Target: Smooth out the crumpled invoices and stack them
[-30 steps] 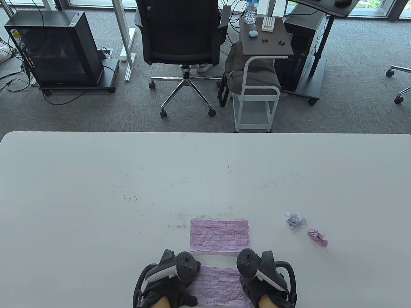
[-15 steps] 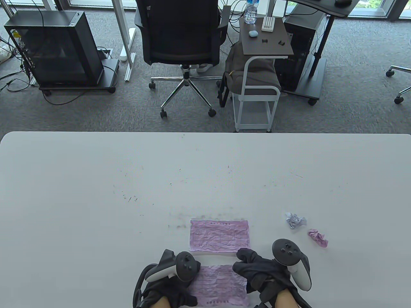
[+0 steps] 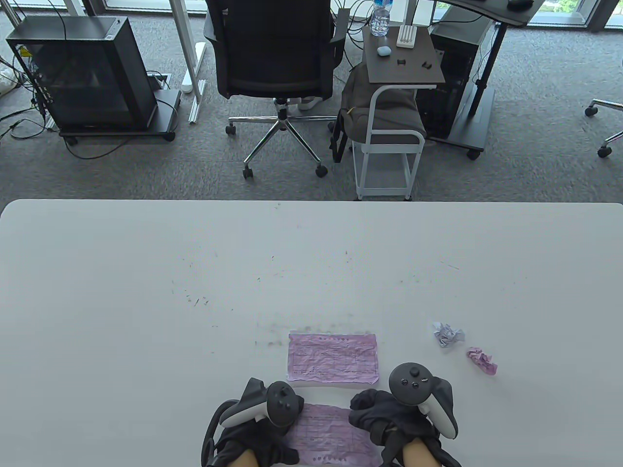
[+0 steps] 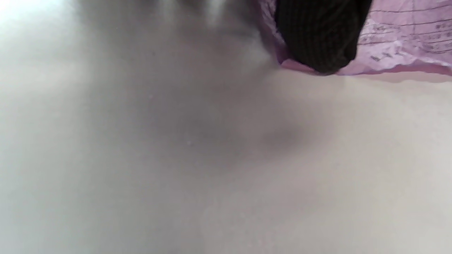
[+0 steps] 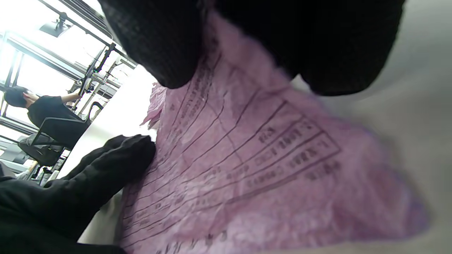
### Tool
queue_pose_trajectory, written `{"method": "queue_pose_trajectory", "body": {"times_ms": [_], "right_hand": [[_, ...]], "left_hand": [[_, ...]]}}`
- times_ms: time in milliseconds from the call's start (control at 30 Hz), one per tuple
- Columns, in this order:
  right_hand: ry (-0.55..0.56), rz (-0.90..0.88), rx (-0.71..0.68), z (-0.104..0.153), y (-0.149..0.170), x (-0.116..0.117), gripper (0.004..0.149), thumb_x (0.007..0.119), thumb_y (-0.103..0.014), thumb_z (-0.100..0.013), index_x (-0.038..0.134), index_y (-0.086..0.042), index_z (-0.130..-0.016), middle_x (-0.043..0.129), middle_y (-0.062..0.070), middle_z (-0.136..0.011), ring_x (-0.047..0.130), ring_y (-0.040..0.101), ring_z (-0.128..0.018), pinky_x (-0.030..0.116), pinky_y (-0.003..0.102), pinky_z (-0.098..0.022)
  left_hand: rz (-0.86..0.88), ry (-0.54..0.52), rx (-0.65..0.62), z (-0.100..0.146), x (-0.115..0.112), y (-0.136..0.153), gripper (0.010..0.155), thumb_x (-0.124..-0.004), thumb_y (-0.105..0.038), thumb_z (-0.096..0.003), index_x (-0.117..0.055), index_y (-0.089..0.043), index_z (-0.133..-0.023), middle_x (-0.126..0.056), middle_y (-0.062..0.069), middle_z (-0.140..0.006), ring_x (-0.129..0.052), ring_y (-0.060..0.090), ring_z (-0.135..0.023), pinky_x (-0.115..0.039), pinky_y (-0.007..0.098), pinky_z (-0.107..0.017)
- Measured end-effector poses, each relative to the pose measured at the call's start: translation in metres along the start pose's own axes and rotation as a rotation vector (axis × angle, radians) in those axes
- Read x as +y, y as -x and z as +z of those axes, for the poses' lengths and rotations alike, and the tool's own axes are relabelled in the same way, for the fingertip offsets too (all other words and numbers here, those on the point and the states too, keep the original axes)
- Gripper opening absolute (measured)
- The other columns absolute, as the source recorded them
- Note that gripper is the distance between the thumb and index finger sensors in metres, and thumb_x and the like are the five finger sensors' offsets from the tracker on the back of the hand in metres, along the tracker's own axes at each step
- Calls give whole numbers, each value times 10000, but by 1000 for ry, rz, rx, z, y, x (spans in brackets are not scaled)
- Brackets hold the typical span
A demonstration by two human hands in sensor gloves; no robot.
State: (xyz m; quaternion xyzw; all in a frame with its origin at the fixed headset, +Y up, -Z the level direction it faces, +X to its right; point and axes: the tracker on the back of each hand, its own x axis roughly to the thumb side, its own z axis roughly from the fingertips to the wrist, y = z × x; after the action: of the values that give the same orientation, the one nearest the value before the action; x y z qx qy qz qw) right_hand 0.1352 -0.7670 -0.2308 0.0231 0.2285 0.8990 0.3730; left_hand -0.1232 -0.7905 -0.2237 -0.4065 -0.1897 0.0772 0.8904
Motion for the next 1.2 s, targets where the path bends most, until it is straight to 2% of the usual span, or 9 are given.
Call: {"method": "queue_pose_trajectory", "body": {"times_ms": [100,233,333,500,667,800,1000,1067,1200], "right_hand": [[-21,66,-19,0,-1,-2,393,850,-282,-510,734,-157,-864,741,294,-909,918,321,-594,857,501,-423],[-39,43,-2,0,-2,0,457,849,-240,-507,674,-60,-888,907,230,-725,996,223,-428,916,430,-322],[-88,116,12,0,-3,3,557,864,-229,-493,624,-31,-955,893,169,-711,950,210,-425,885,445,-348],[-71,213,49,2,-7,3,416,853,-249,-502,762,-98,-879,865,147,-698,901,210,-431,856,482,-387],[14,214,-56,8,-15,-7,399,828,-252,-501,756,-130,-874,720,339,-940,879,423,-689,803,589,-475],[68,152,-215,16,-23,-14,407,825,-232,-498,737,-111,-877,953,189,-693,1006,260,-450,890,477,-364],[295,382,-500,44,-56,-27,392,846,-284,-485,778,-200,-861,973,86,-589,969,180,-357,889,439,-343],[332,341,-549,51,-61,-30,390,846,-293,-483,781,-210,-859,969,77,-591,965,176,-361,888,439,-350],[339,108,-582,55,-55,-41,386,847,-281,-484,786,-203,-857,965,80,-603,964,191,-377,883,454,-360]], "left_hand": [[-3,1,2,0,0,0,911,-824,-443,-510,-144,-273,-1092,109,123,-1042,97,559,-927,-198,713,-629],[-3,4,5,0,0,0,917,-821,-449,-510,-135,-268,-1090,115,119,-1040,102,555,-926,-195,710,-630],[-3,5,6,0,0,0,916,-821,-449,-510,-135,-269,-1090,115,118,-1039,102,554,-926,-194,710,-630],[-2,9,9,0,0,0,917,-819,-451,-511,-129,-274,-1089,122,114,-1038,107,552,-926,-191,708,-631],[-3,15,10,0,-1,0,928,-819,-468,-509,-117,-276,-1085,131,113,-1033,116,552,-921,-185,709,-630],[55,6,-4,2,1,2,947,-812,-484,-512,-107,-234,-1092,127,121,-1035,120,549,-919,-177,707,-625],[387,-216,-116,15,10,22,999,-796,-490,-519,44,-244,-1001,100,179,-1036,-9,579,-972,-224,689,-640],[520,-353,-162,19,11,31,1021,-799,-492,-514,69,-224,-979,59,212,-1045,-126,583,-1011,-281,676,-655],[768,-431,-337,19,11,37,1051,-803,-468,-534,139,-227,-933,26,242,-1056,-295,555,-1057,-402,641,-703]]}}
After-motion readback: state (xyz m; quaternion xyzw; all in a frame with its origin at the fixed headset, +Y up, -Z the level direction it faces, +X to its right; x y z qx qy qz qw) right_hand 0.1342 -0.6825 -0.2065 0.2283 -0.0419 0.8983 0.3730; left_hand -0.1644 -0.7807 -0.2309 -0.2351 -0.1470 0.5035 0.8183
